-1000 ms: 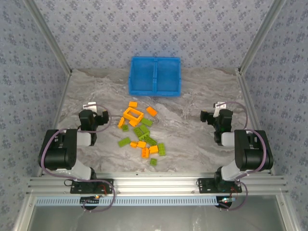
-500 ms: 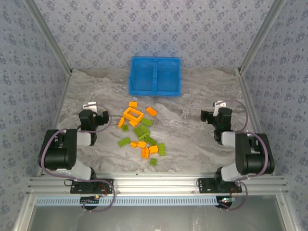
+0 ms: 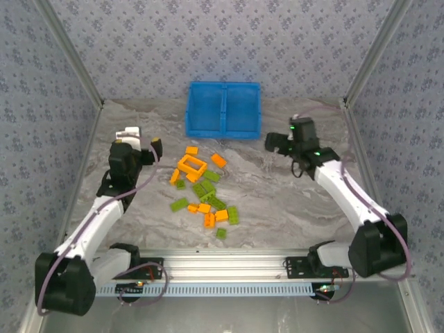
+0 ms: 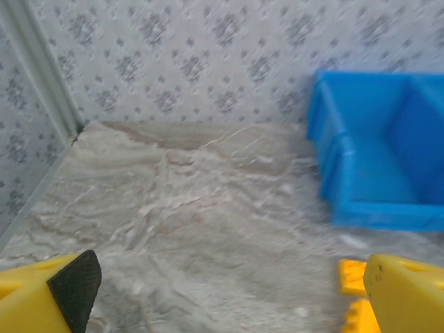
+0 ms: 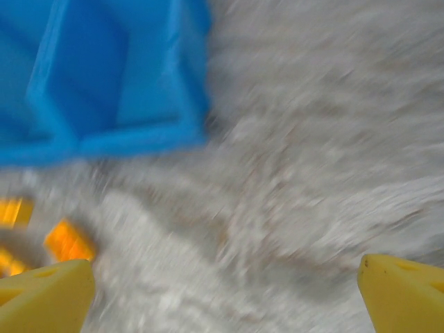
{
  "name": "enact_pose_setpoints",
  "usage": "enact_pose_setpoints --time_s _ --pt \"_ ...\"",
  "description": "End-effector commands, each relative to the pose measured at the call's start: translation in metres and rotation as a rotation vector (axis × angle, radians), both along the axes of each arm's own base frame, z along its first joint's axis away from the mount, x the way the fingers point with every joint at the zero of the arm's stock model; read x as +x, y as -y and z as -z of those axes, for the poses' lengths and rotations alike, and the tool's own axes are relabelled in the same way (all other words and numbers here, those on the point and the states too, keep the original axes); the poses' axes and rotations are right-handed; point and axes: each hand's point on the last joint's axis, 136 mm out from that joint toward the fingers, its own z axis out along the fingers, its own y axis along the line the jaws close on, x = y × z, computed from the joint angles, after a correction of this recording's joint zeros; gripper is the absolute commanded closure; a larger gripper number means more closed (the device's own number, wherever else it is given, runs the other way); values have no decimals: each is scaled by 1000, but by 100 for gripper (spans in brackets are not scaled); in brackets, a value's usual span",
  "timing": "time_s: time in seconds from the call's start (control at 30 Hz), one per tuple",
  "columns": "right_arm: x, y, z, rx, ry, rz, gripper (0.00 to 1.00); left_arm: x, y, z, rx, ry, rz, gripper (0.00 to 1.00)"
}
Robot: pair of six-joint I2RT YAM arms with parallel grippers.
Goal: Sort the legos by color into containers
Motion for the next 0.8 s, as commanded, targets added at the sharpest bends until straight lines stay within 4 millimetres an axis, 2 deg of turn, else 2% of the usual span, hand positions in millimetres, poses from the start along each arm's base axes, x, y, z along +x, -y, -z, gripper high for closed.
enact_pose_setpoints --time_s 0.0,0.1,0.17,0.23,0.3,0.4,0.53,0.6,0.77 --pt "-34 -45 38 -42 -232 -140 0 -33 35 5 -44 -193 155 1" --pt "-40 -84 60 -76 -271 -243 0 -55 63 -16 -11 -273 330 1" --pt "-43 -107 75 -102 -281 -320 0 -68 73 -24 28 -333 419 1" --pt "-32 -132 81 -121 -248 -393 0 -83 81 -25 67 -389 521 1" --pt "-20 -149 91 -142 -235 -454 0 -98 92 -21 110 -414 647 1" --pt "-1 -168 109 -172 -259 -514 3 -111 101 -7 171 -406 770 1" --pt "20 -190 124 -168 -259 -556 14 -113 101 6 208 -357 788 1" --pt "25 -196 131 -176 -261 -569 19 -111 101 7 212 -325 784 1" --pt "28 -207 158 -197 -303 -604 31 -112 97 23 219 -361 763 1"
